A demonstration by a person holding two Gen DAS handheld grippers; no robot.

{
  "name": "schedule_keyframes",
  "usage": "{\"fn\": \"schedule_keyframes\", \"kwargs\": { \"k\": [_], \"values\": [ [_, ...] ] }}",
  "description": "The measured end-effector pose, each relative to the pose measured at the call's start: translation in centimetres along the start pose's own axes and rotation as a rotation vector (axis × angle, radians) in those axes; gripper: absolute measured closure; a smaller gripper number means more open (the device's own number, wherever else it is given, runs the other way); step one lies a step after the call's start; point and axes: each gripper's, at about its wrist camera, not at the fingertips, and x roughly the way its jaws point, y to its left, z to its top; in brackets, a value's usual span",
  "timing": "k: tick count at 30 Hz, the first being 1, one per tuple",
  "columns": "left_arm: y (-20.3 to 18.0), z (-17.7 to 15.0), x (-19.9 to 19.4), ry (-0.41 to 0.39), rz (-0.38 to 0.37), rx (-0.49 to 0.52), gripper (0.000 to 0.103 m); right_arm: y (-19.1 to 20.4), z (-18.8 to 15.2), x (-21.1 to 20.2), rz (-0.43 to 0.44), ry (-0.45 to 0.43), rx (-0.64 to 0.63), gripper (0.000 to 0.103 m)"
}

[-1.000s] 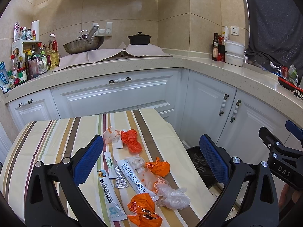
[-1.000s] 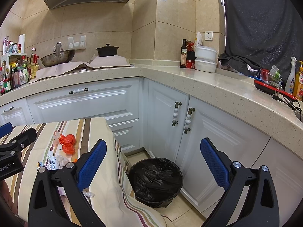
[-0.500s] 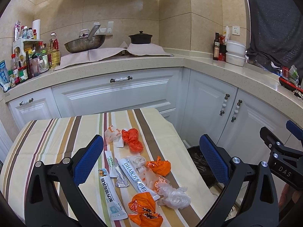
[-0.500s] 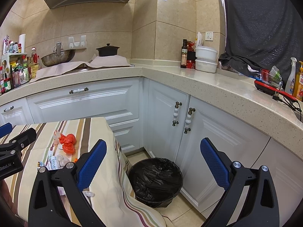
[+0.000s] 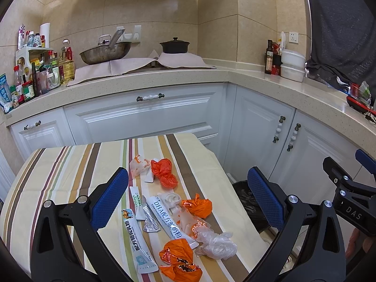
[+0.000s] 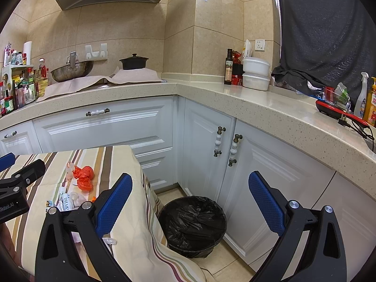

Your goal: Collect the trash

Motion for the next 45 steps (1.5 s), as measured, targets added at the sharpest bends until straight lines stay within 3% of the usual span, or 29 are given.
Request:
{"fn": "schedule_keyframes", "kwargs": {
  "k": [39,45],
  "values": [
    [-0.1,-0.4,0.6,0.013,-0.002,-0.003,0.004,0.0,-0.3,0.2,0.003,0.004,-0.003,0.007],
    [1.9,-1.4,1.6,0.053,0.028,-0.034,0.004,0.3,-1.5,1.4,0.046,0.023,-0.021,0.007]
  ]
}}
